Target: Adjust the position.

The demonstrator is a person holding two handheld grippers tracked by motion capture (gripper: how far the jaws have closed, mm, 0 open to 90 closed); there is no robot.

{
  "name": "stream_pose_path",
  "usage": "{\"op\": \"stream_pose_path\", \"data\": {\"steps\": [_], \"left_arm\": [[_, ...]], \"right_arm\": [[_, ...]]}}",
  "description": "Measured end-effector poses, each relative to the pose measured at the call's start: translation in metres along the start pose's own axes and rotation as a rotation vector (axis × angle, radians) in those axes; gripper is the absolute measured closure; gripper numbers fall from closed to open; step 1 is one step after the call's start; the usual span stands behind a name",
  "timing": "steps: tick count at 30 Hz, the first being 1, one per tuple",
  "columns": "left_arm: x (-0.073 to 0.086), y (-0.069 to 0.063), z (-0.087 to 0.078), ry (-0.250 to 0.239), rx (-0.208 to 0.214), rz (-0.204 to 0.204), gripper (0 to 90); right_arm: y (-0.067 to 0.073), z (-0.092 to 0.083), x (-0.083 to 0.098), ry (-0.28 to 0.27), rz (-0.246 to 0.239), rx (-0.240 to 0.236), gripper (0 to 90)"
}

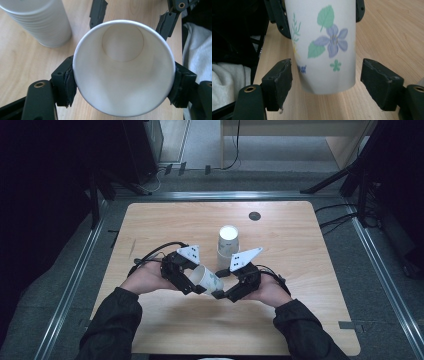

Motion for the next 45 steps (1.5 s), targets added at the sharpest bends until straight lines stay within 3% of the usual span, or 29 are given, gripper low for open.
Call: {"op": "stream_pose_path", "data": {"steps": [6, 18, 21, 29, 33, 35, 38, 45], "left_arm": [[-0.003, -0.001, 0.010, 0.031, 0.006, 0.014, 24.5], [-0.004, -0.001, 0.016, 0.018, 0.019, 0.021, 21.7], [-0.003, 0.000, 0.015, -0.013, 0.024, 0.003, 11.2], [0.003, 0.006, 0.008, -0.118, 0.054, -0.049, 10.8], [0.006, 0.007, 0.004, -0.199, 0.066, -0.083, 11.1], [0.007, 0.007, 0.004, -0.234, 0.053, -0.079, 11.1], [0.008, 0.007, 0.004, -0.277, 0.078, -0.104, 11.9], [0.005, 0.004, 0.010, -0.297, 0.083, -0.106, 12.1]], "right_arm": [[0.000, 0.010, 0.002, 0.025, -0.005, -0.007, 28.1], [0.002, 0.013, 0.003, 0.044, -0.030, -0.007, 32.8], [0.002, 0.011, 0.002, 0.032, -0.032, 0.002, 32.8], [-0.001, -0.001, -0.001, -0.016, -0.011, 0.007, 32.8], [-0.001, -0.004, -0.002, -0.033, -0.005, 0.002, 32.8], [-0.001, -0.005, -0.002, -0.040, -0.005, 0.001, 32.8], [0.000, -0.005, -0.002, -0.044, -0.007, 0.001, 32.8], [-0.001, -0.008, -0.003, -0.062, -0.008, 0.003, 32.8]]}}
Point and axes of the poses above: each handheld gripper's, and its own axes: z roughly forward along the jaws, x roughly out of its underside, y roughly to its left, the point moved 1 cm from there along z, roughly forward along the jaws, and after that the axes turned 5 degrees about -y, right-handed, at the moved point
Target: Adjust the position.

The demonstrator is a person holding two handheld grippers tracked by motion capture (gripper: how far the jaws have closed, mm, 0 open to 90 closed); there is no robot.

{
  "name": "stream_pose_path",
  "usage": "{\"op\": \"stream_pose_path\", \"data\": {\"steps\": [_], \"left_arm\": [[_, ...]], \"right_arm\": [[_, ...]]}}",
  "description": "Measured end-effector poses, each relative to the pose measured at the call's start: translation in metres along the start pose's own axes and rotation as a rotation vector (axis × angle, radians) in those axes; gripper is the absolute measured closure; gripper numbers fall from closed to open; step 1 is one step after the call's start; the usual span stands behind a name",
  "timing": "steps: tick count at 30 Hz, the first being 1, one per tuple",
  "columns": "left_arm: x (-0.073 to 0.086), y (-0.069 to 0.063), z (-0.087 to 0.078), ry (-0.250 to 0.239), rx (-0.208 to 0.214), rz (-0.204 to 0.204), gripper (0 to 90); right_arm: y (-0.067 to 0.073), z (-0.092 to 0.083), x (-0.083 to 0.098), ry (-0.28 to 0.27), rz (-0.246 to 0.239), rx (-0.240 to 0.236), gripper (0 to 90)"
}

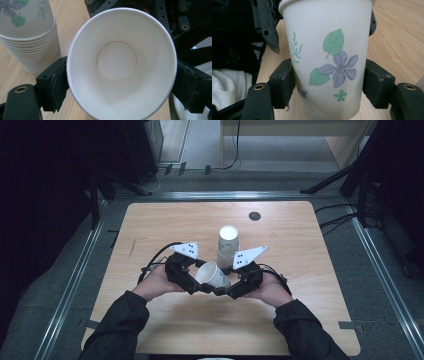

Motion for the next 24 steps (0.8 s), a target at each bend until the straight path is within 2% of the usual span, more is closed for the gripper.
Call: {"op": "stream_pose_path", "data": {"steps": [5, 7, 10, 12, 24], "left_arm": [[-0.0009, -0.0010, 0.0016, -0.022, 0.013, -0.001, 13.1], [-0.0006, -0.0006, 0.0019, -0.025, -0.001, -0.004, 13.9], [0.0004, 0.0014, 0.0012, -0.043, 0.010, -0.023, 16.0], [0.0006, 0.0020, 0.0004, -0.048, 0.007, -0.020, 21.0], [0.0000, 0.0007, -0.0005, -0.052, -0.002, -0.008, 23.7]], "right_arm": [[-0.0004, -0.0007, 0.0001, -0.007, 0.012, -0.007, 32.7], [-0.0007, -0.0004, 0.0003, -0.006, 0.018, -0.012, 32.8], [-0.0011, 0.0001, 0.0006, -0.007, 0.023, -0.013, 32.7], [-0.0013, 0.0003, 0.0007, -0.006, 0.023, -0.012, 32.9], [-0.0014, 0.0003, 0.0006, -0.011, 0.032, -0.017, 32.9]]}}
Point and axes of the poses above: each handheld gripper's, and its own axes: z roughly forward along the jaws, x roughly out of its underside, y roughly to its left, the point moved 1 cm from there along z, roughly forward along the jaws, and after that the axes turned 5 degrees about -y, right-handed, at the moved point
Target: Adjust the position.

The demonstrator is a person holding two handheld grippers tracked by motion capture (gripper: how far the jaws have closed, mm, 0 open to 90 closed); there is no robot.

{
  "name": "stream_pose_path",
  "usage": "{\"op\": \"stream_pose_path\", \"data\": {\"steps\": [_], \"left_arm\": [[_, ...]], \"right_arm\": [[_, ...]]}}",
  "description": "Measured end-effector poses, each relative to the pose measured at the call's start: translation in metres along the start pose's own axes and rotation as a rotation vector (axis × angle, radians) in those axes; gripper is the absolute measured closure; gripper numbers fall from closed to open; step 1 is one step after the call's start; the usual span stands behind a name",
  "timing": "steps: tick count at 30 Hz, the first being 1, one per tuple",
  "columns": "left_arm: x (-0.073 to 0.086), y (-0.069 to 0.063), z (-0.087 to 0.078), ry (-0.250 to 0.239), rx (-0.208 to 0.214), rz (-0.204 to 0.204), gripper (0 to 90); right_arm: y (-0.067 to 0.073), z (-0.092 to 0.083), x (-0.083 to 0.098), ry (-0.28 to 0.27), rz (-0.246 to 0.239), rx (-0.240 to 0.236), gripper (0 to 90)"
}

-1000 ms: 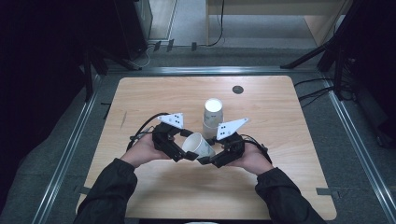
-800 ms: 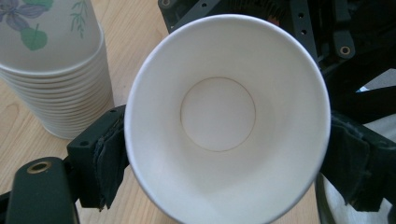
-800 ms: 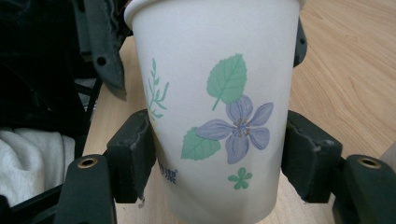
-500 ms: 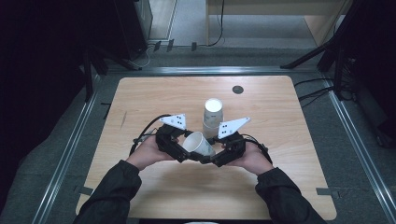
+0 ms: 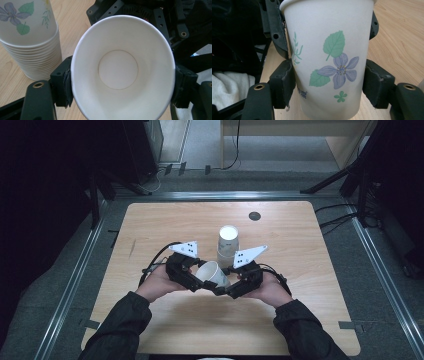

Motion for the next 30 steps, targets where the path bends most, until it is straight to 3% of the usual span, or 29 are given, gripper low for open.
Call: {"op": "stream_pose_path", "data": {"steps": [6, 11, 13, 20, 23, 27, 30], "left_arm": [[-0.001, 0.000, -0.001, 0.002, -0.002, 0.004, 23.9], [-0.003, 0.000, -0.005, -0.006, -0.012, 0.005, 23.9], [-0.003, 0.000, -0.008, -0.010, -0.018, 0.006, 23.9], [-0.006, 0.003, -0.018, -0.016, -0.039, 0.004, 23.9], [-0.006, 0.004, -0.023, -0.017, -0.053, -0.002, 23.9], [-0.006, 0.007, -0.029, -0.009, -0.073, -0.012, 23.9], [-0.006, 0.010, -0.034, -0.002, -0.092, -0.022, 23.9]], "right_arm": [[0.000, 0.000, 0.000, 0.000, 0.003, -0.001, 31.8], [-0.001, 0.001, 0.001, 0.017, 0.007, -0.004, 25.5], [0.001, 0.002, 0.002, 0.036, -0.016, 0.026, 23.6], [0.002, 0.003, 0.006, 0.066, -0.029, 0.058, 20.6], [0.002, 0.002, 0.008, 0.064, -0.036, 0.088, 20.3], [0.000, 0.001, 0.012, 0.045, -0.032, 0.176, 20.4], [-0.002, -0.002, 0.015, 0.047, -0.026, 0.211, 20.2]]}}
Point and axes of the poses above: each handheld gripper's, and its own axes: z roughly forward along the jaws, x roughly out of its underside, y roughly to its left, the point moved 1 cm from there along z, roughly forward along the jaws, and after that the axes turned 5 degrees about -y, right-handed, at the moved point
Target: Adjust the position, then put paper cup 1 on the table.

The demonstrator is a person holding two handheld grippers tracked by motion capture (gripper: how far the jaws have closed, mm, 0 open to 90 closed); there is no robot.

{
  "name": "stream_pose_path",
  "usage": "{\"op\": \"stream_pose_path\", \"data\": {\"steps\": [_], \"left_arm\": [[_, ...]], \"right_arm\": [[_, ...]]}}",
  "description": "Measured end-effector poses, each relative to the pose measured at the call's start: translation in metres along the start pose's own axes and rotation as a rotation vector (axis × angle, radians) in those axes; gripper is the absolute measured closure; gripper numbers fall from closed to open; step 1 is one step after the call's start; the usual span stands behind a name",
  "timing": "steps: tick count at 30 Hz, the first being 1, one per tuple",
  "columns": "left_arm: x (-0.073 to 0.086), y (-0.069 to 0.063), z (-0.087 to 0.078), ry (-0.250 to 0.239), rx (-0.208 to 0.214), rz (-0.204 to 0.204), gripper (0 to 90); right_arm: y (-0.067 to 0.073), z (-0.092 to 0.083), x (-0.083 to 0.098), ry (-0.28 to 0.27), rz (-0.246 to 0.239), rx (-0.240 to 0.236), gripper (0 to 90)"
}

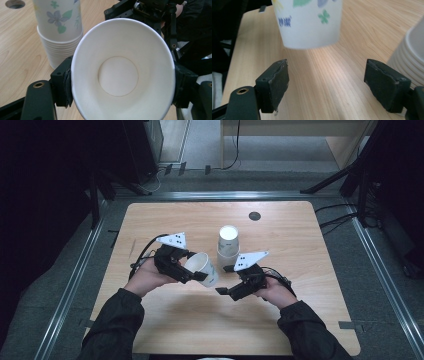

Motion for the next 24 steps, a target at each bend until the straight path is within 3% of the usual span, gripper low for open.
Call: {"op": "stream_pose_path", "data": {"steps": [6, 12, 17, 24], "left_arm": [[0.001, 0.005, -0.005, 0.018, -0.022, -0.005, 23.9], [0.001, 0.008, -0.011, 0.023, -0.041, -0.005, 23.9], [0.003, 0.012, -0.017, 0.034, -0.061, -0.011, 23.9], [0.007, 0.020, -0.027, 0.048, -0.101, -0.021, 23.9]], "right_arm": [[-0.002, -0.005, 0.005, 0.018, 0.018, 0.050, 20.2], [-0.002, -0.014, 0.009, 0.051, 0.032, 0.130, 20.2], [-0.003, -0.023, 0.011, 0.038, 0.069, 0.165, 20.2], [-0.002, -0.029, 0.017, 0.056, 0.052, 0.196, 20.0]]}}
Point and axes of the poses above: each handheld gripper's, and its own axes: z roughly forward along the jaws, x roughly out of its underside, y roughly to its left, the point moved 1 cm from there along z, roughly forward along the jaws, and after that the axes turned 5 degrees about -y, right-handed, at the moved point
